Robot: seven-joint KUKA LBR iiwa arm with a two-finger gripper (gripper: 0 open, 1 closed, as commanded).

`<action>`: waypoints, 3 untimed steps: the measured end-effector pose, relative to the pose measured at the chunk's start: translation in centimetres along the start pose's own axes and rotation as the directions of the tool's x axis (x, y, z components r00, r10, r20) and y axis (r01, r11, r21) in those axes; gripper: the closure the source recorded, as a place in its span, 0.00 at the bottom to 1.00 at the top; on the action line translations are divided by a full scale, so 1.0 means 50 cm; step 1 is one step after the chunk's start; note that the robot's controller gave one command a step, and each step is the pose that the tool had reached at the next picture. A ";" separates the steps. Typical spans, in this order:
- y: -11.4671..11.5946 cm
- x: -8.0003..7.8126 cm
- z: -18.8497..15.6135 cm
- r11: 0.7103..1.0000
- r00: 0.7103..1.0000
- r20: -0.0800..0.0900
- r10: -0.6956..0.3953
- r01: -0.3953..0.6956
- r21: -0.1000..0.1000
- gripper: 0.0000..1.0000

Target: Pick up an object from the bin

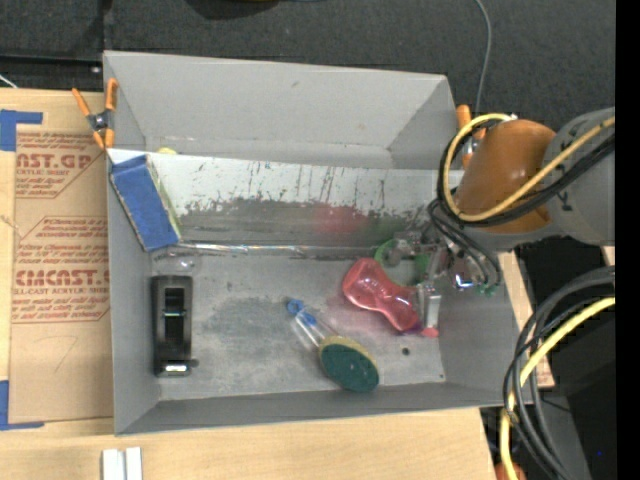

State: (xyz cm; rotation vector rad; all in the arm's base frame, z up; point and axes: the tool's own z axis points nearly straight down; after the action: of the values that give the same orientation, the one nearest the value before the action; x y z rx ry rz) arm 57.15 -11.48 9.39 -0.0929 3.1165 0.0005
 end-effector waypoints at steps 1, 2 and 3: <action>-0.021 0.000 0.004 0.944 0.944 0.014 -0.331 0.331 0.011 0.00; 0.002 0.004 0.005 0.949 0.949 0.015 -0.316 0.316 0.010 0.00; -0.011 0.003 0.006 0.935 0.935 0.017 -0.355 0.355 0.013 0.00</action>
Offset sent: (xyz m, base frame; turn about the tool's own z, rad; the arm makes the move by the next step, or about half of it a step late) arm -0.0381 0.0163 -0.0239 -0.4470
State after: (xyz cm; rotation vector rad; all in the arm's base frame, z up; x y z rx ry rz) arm 57.03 -12.04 9.10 -0.6492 3.0299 -0.0201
